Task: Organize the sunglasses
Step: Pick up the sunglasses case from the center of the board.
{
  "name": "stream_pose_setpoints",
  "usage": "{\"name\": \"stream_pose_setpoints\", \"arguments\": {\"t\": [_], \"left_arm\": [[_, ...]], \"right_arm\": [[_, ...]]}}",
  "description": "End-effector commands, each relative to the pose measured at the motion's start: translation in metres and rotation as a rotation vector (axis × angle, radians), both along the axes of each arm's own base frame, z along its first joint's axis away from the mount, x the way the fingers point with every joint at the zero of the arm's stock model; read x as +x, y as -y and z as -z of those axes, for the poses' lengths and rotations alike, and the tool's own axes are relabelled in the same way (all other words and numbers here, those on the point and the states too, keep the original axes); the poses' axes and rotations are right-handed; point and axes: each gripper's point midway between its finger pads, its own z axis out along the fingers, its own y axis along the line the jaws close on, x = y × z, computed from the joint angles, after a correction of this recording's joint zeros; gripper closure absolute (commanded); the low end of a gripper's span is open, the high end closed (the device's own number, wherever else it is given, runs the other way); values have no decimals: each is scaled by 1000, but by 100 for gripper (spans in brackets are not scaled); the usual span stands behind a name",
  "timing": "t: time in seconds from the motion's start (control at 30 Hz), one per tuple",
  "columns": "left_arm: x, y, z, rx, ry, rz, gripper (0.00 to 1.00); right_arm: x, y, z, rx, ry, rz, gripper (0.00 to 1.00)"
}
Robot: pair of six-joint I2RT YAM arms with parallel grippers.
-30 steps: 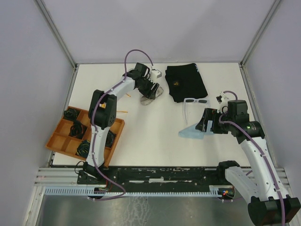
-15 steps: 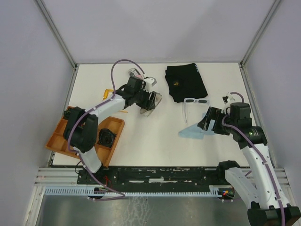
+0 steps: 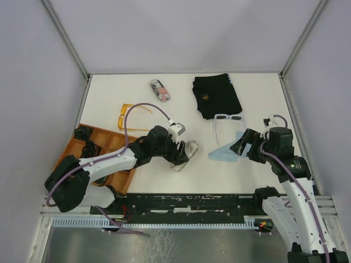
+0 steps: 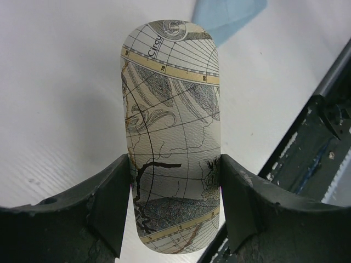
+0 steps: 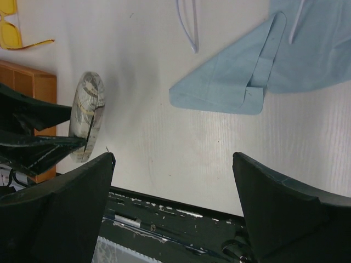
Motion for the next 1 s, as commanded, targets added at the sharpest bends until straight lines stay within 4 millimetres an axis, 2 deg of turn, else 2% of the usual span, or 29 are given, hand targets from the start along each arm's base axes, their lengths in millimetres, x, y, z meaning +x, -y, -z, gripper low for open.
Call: {"name": "stream_pose_setpoints", "arguments": {"t": [0.0,0.07,0.17,0.27,0.4,0.5,0.6,0.77,0.9,0.97], "left_arm": [[-9,19,-40,-251,21,-61,69],[-12,18,-47,-308,21,-74,70],[-17,20,-56,-373,28,-60,82],[-20,25,-69,-425,34,-36,84],[-20,29,-104,-544,72,-33,86],[-23,30,-139,-652,105,-24,89],[-25,30,-182,-757,149,-6,91],[-35,29,-250,-879,217,52,97],[-42,22,-296,-962,269,75,97],[-46,19,-313,-1000,287,86,97]], "right_arm": [[9,-16,-10,105,83,-25,3],[8,-23,-11,150,103,-52,3],[9,-35,-14,215,137,-96,3],[11,-45,-21,281,177,-133,2],[11,-53,-34,336,259,-179,2],[8,-60,-54,378,361,-228,1],[2,-70,-89,447,500,-312,1],[-14,-81,-169,548,767,-455,1],[-27,-84,-220,600,904,-528,1],[-32,-85,-239,633,954,-547,1]]}}
